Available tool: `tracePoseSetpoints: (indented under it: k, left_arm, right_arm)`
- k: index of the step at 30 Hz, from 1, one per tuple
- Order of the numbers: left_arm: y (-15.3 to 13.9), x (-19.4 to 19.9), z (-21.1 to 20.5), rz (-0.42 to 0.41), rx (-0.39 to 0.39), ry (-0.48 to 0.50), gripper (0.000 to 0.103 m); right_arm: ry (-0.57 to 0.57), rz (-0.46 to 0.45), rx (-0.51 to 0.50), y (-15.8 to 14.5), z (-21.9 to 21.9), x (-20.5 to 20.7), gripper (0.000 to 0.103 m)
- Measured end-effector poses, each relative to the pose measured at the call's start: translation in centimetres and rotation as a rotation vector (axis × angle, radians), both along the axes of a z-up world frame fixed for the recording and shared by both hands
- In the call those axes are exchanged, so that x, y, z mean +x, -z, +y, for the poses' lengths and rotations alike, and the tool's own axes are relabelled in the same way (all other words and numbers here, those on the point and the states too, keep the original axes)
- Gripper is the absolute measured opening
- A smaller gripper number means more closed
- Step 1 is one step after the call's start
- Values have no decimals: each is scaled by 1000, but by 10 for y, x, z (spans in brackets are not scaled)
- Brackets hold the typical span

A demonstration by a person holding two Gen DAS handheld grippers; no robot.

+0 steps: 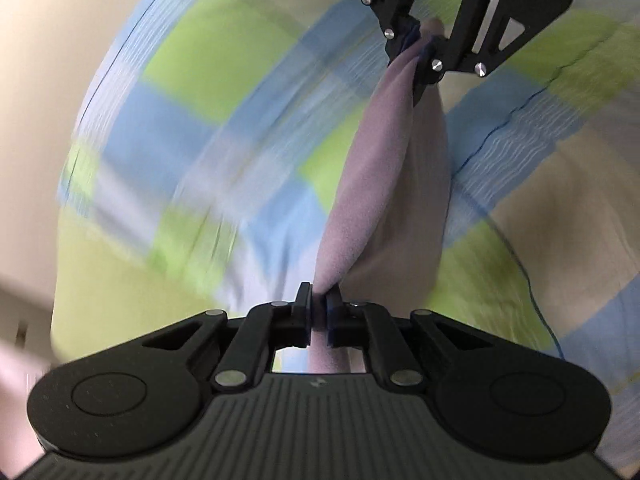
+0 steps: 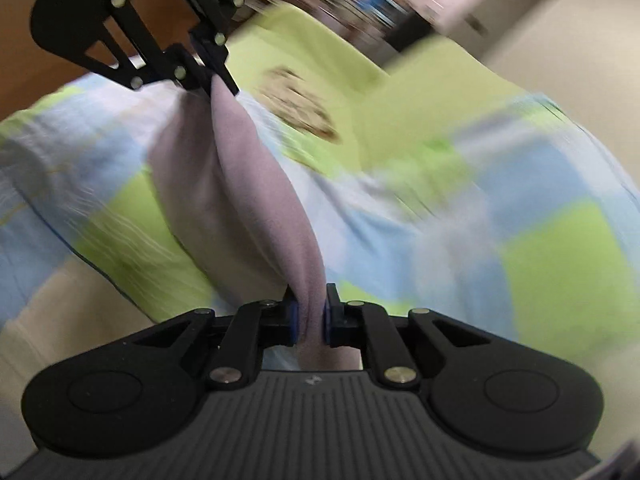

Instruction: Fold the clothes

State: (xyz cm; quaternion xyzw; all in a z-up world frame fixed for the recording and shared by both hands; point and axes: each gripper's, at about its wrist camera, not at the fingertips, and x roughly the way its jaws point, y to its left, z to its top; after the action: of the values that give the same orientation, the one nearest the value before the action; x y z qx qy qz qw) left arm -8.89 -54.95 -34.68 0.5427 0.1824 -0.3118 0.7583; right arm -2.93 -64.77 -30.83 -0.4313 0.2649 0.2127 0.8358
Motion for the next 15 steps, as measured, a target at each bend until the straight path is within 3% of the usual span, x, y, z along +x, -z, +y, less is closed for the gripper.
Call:
tracePoseSetpoints:
  k: [3,6,9,10,11,12,15]
  left_arm:
    - [25,-11,13,41,47,180,6]
    - [60,-24,56,135,87,312,6]
    - [90,-41,106,214,137,400,7]
    - [97,-46,118,221,155,421,15]
    - [103,-49,127,235,175,425,15]
    - [107,-52,143,261,191,422,15]
    - [91,-46,171,357,126,340,16]
  right_arm:
    - [172,82,-33,13,16,-24,9]
    - [314,192,-16,40,49,-53,9]
    - [455,311,45,77,112,-83,9]
    - [495,338,65,87,130,-90,12]
    - [535,359,75,95,145,-95,18]
    - [579,375,75,100,155,-100,33]
    - [741,391,122,96,166,-113,44]
